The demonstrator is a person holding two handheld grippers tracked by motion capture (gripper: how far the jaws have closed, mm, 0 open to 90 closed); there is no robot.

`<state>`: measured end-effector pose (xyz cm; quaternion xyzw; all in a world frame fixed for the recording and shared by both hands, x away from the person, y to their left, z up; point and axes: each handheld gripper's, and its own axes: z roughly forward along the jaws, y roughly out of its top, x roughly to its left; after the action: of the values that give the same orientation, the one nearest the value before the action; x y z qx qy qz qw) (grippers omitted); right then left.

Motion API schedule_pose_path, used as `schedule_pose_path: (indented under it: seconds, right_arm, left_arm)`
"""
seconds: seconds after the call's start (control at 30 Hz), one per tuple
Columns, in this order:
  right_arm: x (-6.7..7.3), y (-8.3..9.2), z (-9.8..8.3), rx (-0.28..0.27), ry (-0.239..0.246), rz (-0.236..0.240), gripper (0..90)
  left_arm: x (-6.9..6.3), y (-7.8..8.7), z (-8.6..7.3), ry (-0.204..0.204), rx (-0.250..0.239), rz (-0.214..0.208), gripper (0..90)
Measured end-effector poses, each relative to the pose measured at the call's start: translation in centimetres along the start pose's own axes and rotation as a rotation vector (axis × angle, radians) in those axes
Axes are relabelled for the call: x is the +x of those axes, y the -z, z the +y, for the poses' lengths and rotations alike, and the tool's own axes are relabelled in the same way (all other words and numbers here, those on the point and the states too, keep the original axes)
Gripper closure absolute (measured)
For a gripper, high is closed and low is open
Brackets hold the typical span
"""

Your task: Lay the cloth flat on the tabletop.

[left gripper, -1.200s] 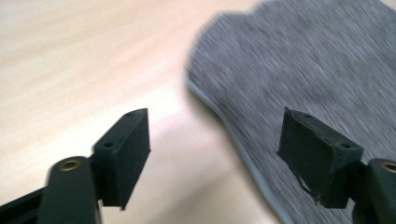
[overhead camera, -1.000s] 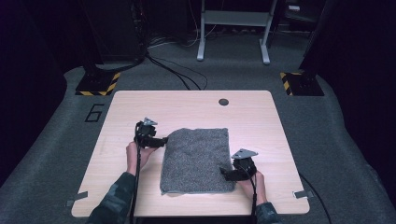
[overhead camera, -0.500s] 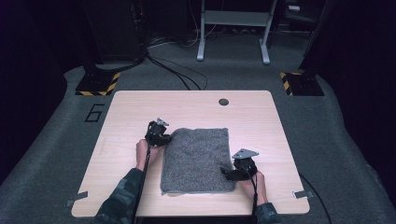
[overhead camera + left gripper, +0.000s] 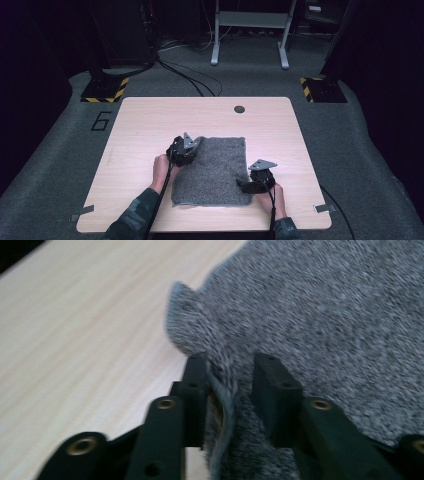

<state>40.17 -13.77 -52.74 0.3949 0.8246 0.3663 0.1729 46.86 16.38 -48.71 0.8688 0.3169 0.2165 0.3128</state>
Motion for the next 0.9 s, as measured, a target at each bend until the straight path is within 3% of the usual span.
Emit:
schedule_pose_path:
  seconds: [0.1, 0.3, 0.6, 0.67, 0.8, 0.9]
  right_arm:
    - [0.0, 0.0, 0.0, 0.000, 0.000, 0.000, 20.5]
    - [0.0, 0.0, 0.0, 0.000, 0.000, 0.000, 20.5]
    - [0.0, 0.0, 0.0, 0.000, -0.001, 0.000, 20.5]
    - [0.0, 0.0, 0.0, 0.000, -0.001, 0.000, 20.5]
    - [0.0, 0.0, 0.0, 0.001, -0.001, 0.000, 20.5]
    - [0.0, 0.0, 0.0, 0.002, -0.001, 0.000, 20.5]
  left_arm:
    - [0.2, -0.1, -0.4, 0.031, 0.002, 0.011, 55.0]
    - [0.8, 1.0, -1.1, 0.062, -0.039, 0.010, 51.4]
    - [0.0, 1.4, -1.5, 0.061, -0.113, -0.102, 51.7]
    - [-0.3, 1.3, -1.4, 0.047, -0.095, -0.145, 52.0]
    - [-1.1, 0.5, -1.5, 0.019, -0.050, -0.187, 51.7]
    - [-1.5, 0.3, -1.6, 0.015, -0.060, -0.236, 51.7]
